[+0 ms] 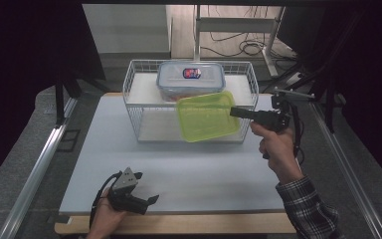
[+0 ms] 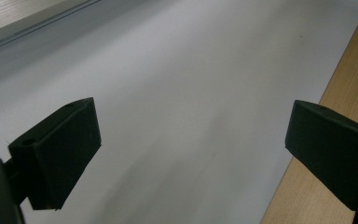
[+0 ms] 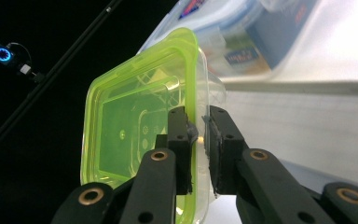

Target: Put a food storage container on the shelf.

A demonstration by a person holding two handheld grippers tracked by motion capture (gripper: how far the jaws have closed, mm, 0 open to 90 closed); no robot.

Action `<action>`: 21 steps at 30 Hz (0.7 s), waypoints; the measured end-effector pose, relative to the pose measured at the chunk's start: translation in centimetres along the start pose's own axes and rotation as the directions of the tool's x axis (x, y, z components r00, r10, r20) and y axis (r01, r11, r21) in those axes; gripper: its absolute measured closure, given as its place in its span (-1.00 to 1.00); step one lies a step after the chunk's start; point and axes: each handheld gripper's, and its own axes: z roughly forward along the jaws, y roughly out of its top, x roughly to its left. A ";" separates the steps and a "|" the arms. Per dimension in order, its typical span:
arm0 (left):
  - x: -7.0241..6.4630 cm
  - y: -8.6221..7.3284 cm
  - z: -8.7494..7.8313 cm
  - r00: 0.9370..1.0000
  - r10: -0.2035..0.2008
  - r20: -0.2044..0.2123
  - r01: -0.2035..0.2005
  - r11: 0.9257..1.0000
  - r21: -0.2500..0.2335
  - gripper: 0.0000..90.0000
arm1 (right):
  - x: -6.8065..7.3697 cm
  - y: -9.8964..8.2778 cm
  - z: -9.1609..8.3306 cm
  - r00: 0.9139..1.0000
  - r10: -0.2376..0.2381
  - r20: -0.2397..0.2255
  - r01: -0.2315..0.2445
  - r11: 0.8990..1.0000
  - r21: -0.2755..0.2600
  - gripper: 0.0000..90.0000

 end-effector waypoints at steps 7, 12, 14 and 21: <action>0.0 0.0 0.0 1.000 -0.002 0.000 0.002 1.000 0.000 -0.92 | 0.9 2.0 0.1 1.000 -0.008 -0.006 0.007 0.999 -0.033 0.77; 0.0 0.0 0.0 1.000 -0.002 0.002 0.002 1.000 0.003 -0.92 | 1.6 3.5 0.2 1.000 -0.019 0.013 0.020 0.998 -0.065 0.77; 0.0 0.0 0.0 1.000 -0.002 0.003 0.002 1.000 0.003 -0.92 | 1.8 4.1 0.3 1.000 -0.020 0.023 0.021 0.997 -0.077 0.77; 0.1 -0.1 0.0 1.000 -0.003 0.003 0.003 1.000 0.004 -0.92 | 2.3 6.0 1.1 0.999 -0.019 0.048 0.024 0.993 -0.113 0.77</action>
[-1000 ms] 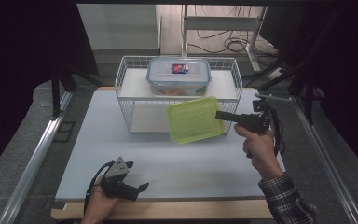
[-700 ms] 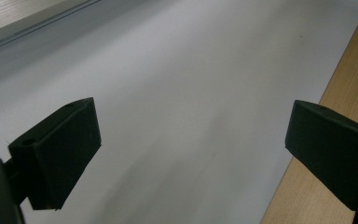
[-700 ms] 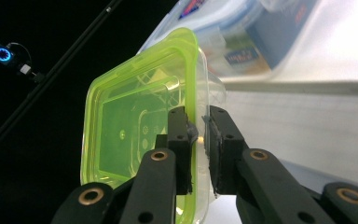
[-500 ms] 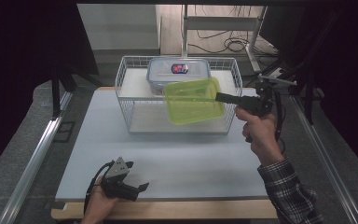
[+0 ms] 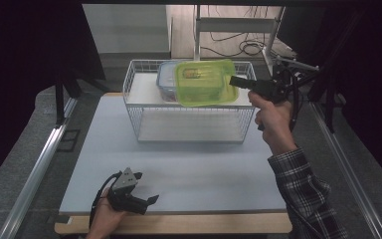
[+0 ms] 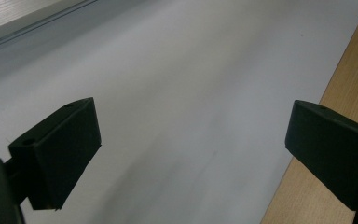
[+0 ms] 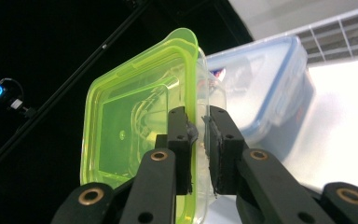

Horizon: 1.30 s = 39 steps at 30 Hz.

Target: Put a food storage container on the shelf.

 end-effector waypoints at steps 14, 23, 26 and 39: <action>-0.1 0.0 0.0 1.000 -0.002 0.001 0.002 1.000 0.000 -0.92 | 1.3 2.7 3.4 0.996 -0.018 0.088 0.022 0.999 -0.042 0.77; 0.0 -0.1 -0.1 1.000 0.001 0.002 -0.001 1.000 0.001 -0.92 | 1.7 2.9 6.1 0.989 -0.027 0.144 0.033 0.999 -0.039 0.77; 0.0 -0.1 -0.1 1.000 0.000 0.002 0.000 1.000 0.000 -0.92 | 1.5 2.8 6.4 0.987 -0.020 0.156 0.028 0.999 -0.046 0.77; -0.1 0.0 -0.1 1.000 0.005 0.001 -0.005 1.000 0.002 -0.92 | 1.5 2.4 6.8 0.968 -0.063 0.241 0.076 0.996 -0.044 0.59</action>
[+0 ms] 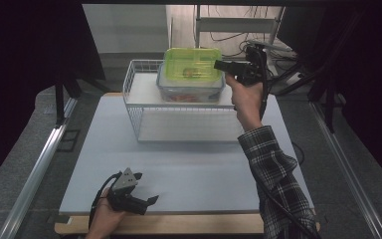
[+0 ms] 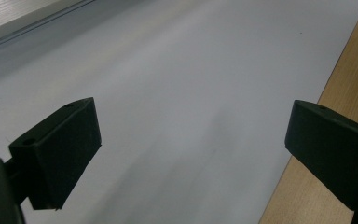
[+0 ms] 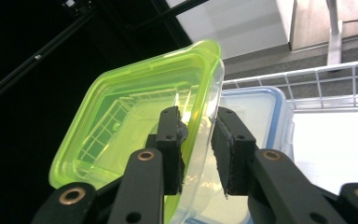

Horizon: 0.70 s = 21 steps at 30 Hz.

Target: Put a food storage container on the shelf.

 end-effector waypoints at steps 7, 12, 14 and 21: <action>0.0 0.0 0.0 1.000 0.005 0.000 -0.005 1.000 0.002 -0.92 | 0.2 0.1 0.7 0.998 -0.041 0.044 0.041 0.999 0.000 0.39; 0.0 0.0 0.1 1.000 0.007 -0.002 -0.007 1.000 0.009 -0.92 | 0.1 0.3 0.9 0.992 -0.095 0.089 0.095 0.995 0.000 0.21; 0.0 0.0 0.1 1.000 0.007 -0.003 -0.007 1.000 0.008 -0.92 | 0.0 0.3 0.9 0.992 -0.091 0.088 0.091 0.996 0.000 0.18; 0.0 0.0 0.0 1.000 0.001 -0.004 -0.001 1.000 0.003 -0.92 | -0.1 0.3 -0.3 0.992 -0.122 0.019 0.122 0.992 -0.013 -0.12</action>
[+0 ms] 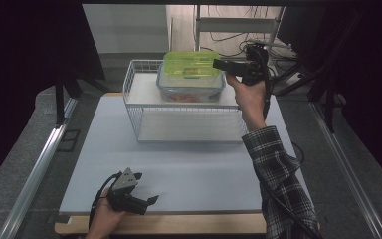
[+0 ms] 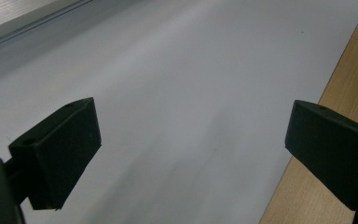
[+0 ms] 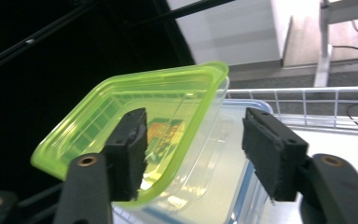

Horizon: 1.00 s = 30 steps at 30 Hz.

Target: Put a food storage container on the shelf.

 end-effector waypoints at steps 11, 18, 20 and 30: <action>0.0 0.0 0.1 1.000 -0.002 -0.002 0.002 1.000 0.001 -0.92 | -0.2 -2.1 -1.9 0.992 -0.106 -0.071 0.110 0.993 0.046 -0.44; 0.0 0.0 0.1 1.000 -0.005 -0.001 0.005 1.000 0.003 -0.92 | -0.2 -4.0 -2.9 0.980 -0.173 -0.094 0.178 0.982 0.054 -0.59; 0.0 0.0 0.2 1.000 -0.005 -0.002 0.005 1.000 0.002 -0.92 | -0.1 -4.6 -3.1 0.976 -0.195 -0.096 0.201 0.978 0.057 -0.63; 0.0 0.0 0.2 1.000 -0.004 -0.002 0.004 1.000 0.004 -0.92 | 0.2 -7.4 -3.6 0.962 -0.247 -0.113 0.256 0.964 0.072 -0.76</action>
